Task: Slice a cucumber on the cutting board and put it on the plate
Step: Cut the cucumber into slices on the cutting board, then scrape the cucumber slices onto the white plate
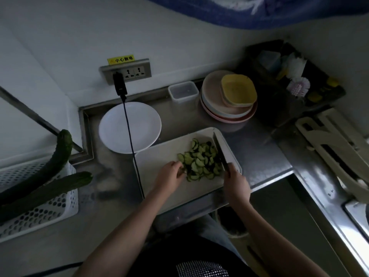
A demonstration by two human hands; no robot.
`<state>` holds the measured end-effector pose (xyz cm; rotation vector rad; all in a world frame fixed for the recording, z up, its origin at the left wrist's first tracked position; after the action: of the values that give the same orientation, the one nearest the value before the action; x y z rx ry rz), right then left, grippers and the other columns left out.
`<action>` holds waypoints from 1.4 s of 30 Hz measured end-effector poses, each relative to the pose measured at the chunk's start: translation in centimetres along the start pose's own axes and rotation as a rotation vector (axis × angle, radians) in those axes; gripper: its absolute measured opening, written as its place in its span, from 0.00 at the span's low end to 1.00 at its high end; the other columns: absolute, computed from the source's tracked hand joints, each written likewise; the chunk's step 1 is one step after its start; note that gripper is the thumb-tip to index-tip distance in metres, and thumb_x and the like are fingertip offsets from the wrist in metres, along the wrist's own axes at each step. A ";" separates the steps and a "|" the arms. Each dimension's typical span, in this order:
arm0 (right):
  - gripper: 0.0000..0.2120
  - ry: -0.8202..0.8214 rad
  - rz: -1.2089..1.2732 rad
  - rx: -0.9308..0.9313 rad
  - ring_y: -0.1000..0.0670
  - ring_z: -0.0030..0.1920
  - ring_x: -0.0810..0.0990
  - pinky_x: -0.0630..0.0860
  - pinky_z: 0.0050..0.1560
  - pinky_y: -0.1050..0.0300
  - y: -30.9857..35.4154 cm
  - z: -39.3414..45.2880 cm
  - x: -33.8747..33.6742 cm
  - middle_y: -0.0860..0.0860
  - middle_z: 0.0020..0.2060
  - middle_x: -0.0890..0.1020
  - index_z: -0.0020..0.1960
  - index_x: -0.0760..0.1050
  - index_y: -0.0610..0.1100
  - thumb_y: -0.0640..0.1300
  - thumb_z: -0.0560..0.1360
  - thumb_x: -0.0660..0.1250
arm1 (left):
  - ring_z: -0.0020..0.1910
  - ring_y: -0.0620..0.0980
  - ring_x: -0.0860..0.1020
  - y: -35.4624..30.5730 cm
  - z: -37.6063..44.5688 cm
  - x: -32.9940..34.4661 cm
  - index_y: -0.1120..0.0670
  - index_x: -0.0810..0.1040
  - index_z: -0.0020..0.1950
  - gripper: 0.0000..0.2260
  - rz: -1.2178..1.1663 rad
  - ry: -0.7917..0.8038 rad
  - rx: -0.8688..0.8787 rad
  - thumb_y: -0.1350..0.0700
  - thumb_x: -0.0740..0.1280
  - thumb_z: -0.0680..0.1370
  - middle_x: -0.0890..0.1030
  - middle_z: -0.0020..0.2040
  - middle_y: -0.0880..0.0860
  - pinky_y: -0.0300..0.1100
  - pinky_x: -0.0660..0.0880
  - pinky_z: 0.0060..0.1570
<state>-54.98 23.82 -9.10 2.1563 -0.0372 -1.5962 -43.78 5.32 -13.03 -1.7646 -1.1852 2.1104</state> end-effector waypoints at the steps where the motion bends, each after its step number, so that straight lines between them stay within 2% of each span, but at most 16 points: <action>1: 0.09 -0.003 0.025 0.020 0.42 0.42 0.78 0.68 0.36 0.55 -0.3 0.0 -0.1 0.44 0.46 0.81 0.58 0.69 0.51 0.44 0.80 0.54 | 0.37 0.57 0.77 0.1 0.1 -0.5 0.60 0.77 0.43 0.09 0.011 -0.049 0.048 0.54 0.69 0.71 0.78 0.39 0.58 0.44 0.74 0.36; 4: 0.12 -0.002 0.068 0.042 0.43 0.41 0.79 0.71 0.36 0.55 -0.7 0.3 -0.5 0.45 0.45 0.81 0.62 0.68 0.53 0.45 0.80 0.54 | 0.43 0.56 0.78 1.2 0.9 -2.8 0.61 0.78 0.46 0.13 0.167 -0.148 0.147 0.52 0.60 0.74 0.79 0.44 0.57 0.46 0.76 0.40; 6: 0.10 0.005 0.068 0.006 0.42 0.42 0.79 0.71 0.36 0.55 -0.4 0.5 -0.7 0.46 0.45 0.81 0.60 0.69 0.53 0.46 0.81 0.54 | 0.56 0.60 0.77 2.6 2.8 -4.2 0.63 0.78 0.58 0.16 0.304 -0.162 0.045 0.55 0.60 0.76 0.78 0.57 0.61 0.52 0.76 0.54; 8: 0.08 0.001 0.074 -0.041 0.44 0.41 0.79 0.70 0.36 0.55 0.2 0.6 -0.9 0.47 0.44 0.81 0.56 0.70 0.52 0.45 0.80 0.55 | 0.70 0.59 0.65 3.8 4.7 -4.8 0.61 0.66 0.71 0.21 0.411 -0.085 -0.151 0.57 0.61 0.79 0.67 0.71 0.61 0.52 0.62 0.68; 9: 0.07 -0.002 0.079 -0.063 0.45 0.40 0.78 0.71 0.35 0.55 0.5 0.6 -1.1 0.48 0.44 0.81 0.55 0.70 0.52 0.45 0.80 0.56 | 0.73 0.57 0.60 4.2 5.4 -4.9 0.59 0.60 0.75 0.23 0.446 -0.038 -0.218 0.56 0.59 0.80 0.62 0.74 0.59 0.51 0.57 0.70; 11: 0.05 -0.007 0.085 -0.085 0.48 0.37 0.76 0.72 0.34 0.55 0.8 0.7 -1.3 0.50 0.41 0.80 0.52 0.70 0.51 0.45 0.80 0.56 | 0.74 0.55 0.56 4.6 6.4 -5.2 0.56 0.55 0.76 0.24 0.492 0.029 -0.273 0.59 0.56 0.81 0.59 0.75 0.56 0.52 0.57 0.70; 15: 0.06 0.013 0.103 -0.039 0.51 0.33 0.74 0.68 0.30 0.58 0.6 1.1 -1.8 0.53 0.35 0.77 0.54 0.71 0.52 0.45 0.80 0.56 | 0.74 0.55 0.57 4.8 7.2 -5.3 0.55 0.56 0.77 0.26 0.413 0.097 -0.257 0.68 0.54 0.79 0.60 0.75 0.55 0.54 0.59 0.69; 21: 0.06 0.051 0.230 0.016 0.46 0.36 0.75 0.71 0.35 0.53 -1.2 1.8 -2.5 0.51 0.35 0.78 0.53 0.74 0.50 0.48 0.80 0.59 | 0.74 0.52 0.58 3.9 8.3 -3.4 0.51 0.56 0.77 0.31 0.343 0.226 -0.049 0.71 0.54 0.76 0.60 0.75 0.53 0.50 0.58 0.70; 24: 0.02 0.125 0.299 0.073 0.46 0.35 0.77 0.72 0.34 0.54 -2.3 2.3 -2.1 0.49 0.36 0.79 0.51 0.73 0.49 0.46 0.79 0.62 | 0.75 0.53 0.56 2.2 8.2 -3.2 0.53 0.57 0.76 0.29 0.386 0.206 -0.022 0.70 0.54 0.77 0.59 0.76 0.55 0.47 0.54 0.72; 26: 0.05 0.150 0.377 0.141 0.45 0.29 0.75 0.73 0.32 0.52 -2.8 2.8 -1.9 0.47 0.32 0.78 0.44 0.70 0.48 0.46 0.79 0.61 | 0.74 0.58 0.58 1.2 7.4 -3.0 0.59 0.62 0.74 0.29 0.424 0.086 0.050 0.70 0.62 0.74 0.61 0.75 0.59 0.50 0.56 0.72; 28: 0.09 0.147 0.447 0.190 0.44 0.28 0.74 0.71 0.32 0.51 -3.4 3.3 -1.8 0.44 0.31 0.77 0.43 0.70 0.43 0.45 0.80 0.60 | 0.70 0.58 0.65 0.4 5.9 -1.9 0.61 0.68 0.71 0.27 0.412 0.059 0.208 0.61 0.68 0.72 0.69 0.70 0.60 0.54 0.64 0.67; 30: 0.10 0.161 0.471 0.207 0.43 0.33 0.76 0.73 0.37 0.48 -3.7 3.6 -1.7 0.44 0.34 0.78 0.46 0.73 0.40 0.45 0.80 0.59 | 0.70 0.56 0.67 -0.7 4.7 -0.3 0.57 0.66 0.71 0.28 0.454 0.161 0.360 0.48 0.61 0.74 0.70 0.70 0.59 0.55 0.68 0.64; 34: 0.12 0.217 0.467 0.224 0.42 0.32 0.79 0.79 0.38 0.43 -4.1 4.0 -1.1 0.46 0.32 0.79 0.44 0.73 0.45 0.49 0.81 0.56 | 0.73 0.56 0.58 -3.3 4.3 2.7 0.45 0.59 0.75 0.36 0.582 0.294 0.336 0.31 0.54 0.70 0.63 0.74 0.55 0.59 0.62 0.63; 37: 0.12 0.245 0.440 0.187 0.46 0.36 0.79 0.76 0.41 0.50 -3.4 3.7 -1.6 0.47 0.37 0.80 0.44 0.73 0.46 0.48 0.81 0.56 | 0.72 0.60 0.59 -4.5 4.5 3.6 0.43 0.50 0.77 0.41 0.564 0.272 0.233 0.28 0.52 0.66 0.62 0.74 0.55 0.63 0.66 0.59; 40: 0.12 0.263 0.415 0.142 0.44 0.44 0.80 0.72 0.43 0.52 -2.7 2.9 -1.4 0.45 0.40 0.81 0.42 0.74 0.48 0.49 0.81 0.57 | 0.70 0.65 0.64 -5.7 5.4 4.5 0.45 0.52 0.77 0.43 0.515 0.258 0.204 0.28 0.53 0.65 0.63 0.74 0.57 0.66 0.67 0.58; 42: 0.12 0.237 0.446 0.149 0.42 0.53 0.80 0.70 0.45 0.54 -2.3 2.3 -1.0 0.43 0.50 0.83 0.52 0.78 0.48 0.51 0.81 0.57 | 0.69 0.64 0.66 -6.3 6.2 5.2 0.44 0.55 0.76 0.42 0.515 0.278 0.208 0.29 0.54 0.65 0.65 0.73 0.56 0.67 0.67 0.58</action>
<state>-57.97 25.34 -9.54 2.2323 -0.5373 -1.1109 -53.11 9.63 -13.04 -2.3420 -0.4542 2.0278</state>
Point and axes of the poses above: each hand's wrist, its own z-axis towards the middle knuckle, its own x-axis out of the palm, y = z × x, the point moved 1 cm from there along z, towards the middle knuckle
